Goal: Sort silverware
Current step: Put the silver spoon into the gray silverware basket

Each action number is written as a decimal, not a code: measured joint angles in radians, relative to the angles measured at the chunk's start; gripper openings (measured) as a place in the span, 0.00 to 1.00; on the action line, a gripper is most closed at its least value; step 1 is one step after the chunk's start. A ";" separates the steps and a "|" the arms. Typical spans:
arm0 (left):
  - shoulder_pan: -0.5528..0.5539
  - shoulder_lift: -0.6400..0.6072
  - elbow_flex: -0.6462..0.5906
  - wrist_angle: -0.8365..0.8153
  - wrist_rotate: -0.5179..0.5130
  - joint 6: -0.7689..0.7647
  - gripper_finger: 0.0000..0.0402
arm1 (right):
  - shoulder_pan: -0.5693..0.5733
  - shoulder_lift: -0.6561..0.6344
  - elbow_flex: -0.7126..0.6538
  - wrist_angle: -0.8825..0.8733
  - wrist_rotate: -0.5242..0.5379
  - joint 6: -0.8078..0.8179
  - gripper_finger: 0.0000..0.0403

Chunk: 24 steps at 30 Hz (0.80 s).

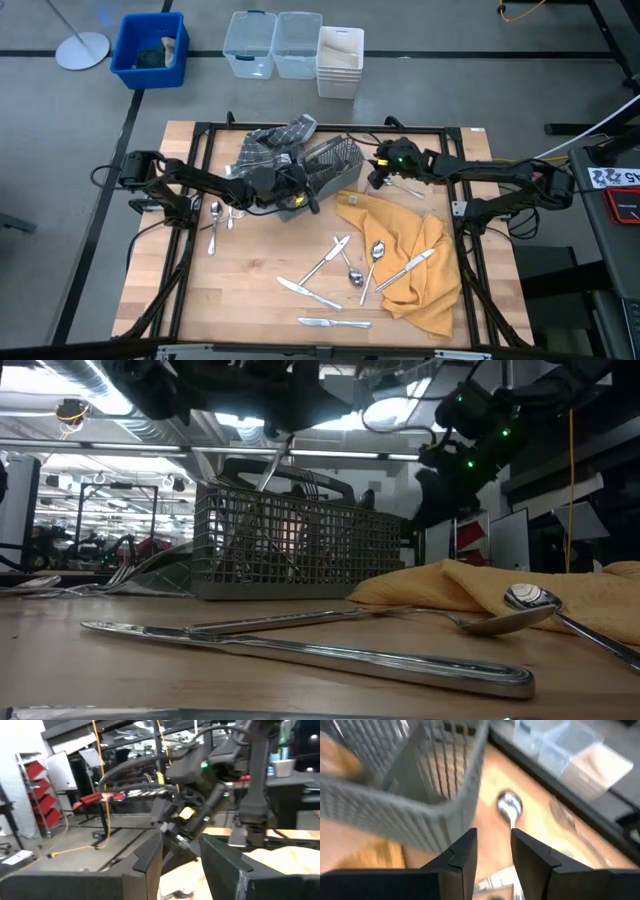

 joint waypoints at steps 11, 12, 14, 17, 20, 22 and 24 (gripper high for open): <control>-0.031 -0.009 0.000 -0.127 0.000 -0.054 0.30 | -0.012 0.038 -0.002 -0.136 -0.035 0.077 0.30; -0.031 -0.009 0.000 -0.140 0.000 -0.054 0.30 | -0.012 0.046 -0.002 -0.142 -0.035 0.082 0.30; -0.032 -0.009 0.000 -0.163 0.000 -0.057 0.30 | -0.011 0.063 -0.002 -0.155 -0.036 0.088 0.30; -0.032 -0.009 0.000 -0.197 0.000 -0.073 0.30 | 0.004 0.093 -0.002 -0.162 -0.026 0.091 0.30; -0.032 -0.009 0.000 -0.216 0.000 -0.080 0.30 | 0.037 0.110 -0.002 -0.161 0.011 0.091 0.30; -0.032 -0.009 0.000 -0.222 0.000 -0.079 0.30 | 0.063 0.117 -0.002 -0.166 0.047 0.112 0.30; -0.032 -0.009 0.000 -0.220 0.000 -0.079 0.30 | 0.091 0.121 -0.002 -0.162 0.097 0.137 0.30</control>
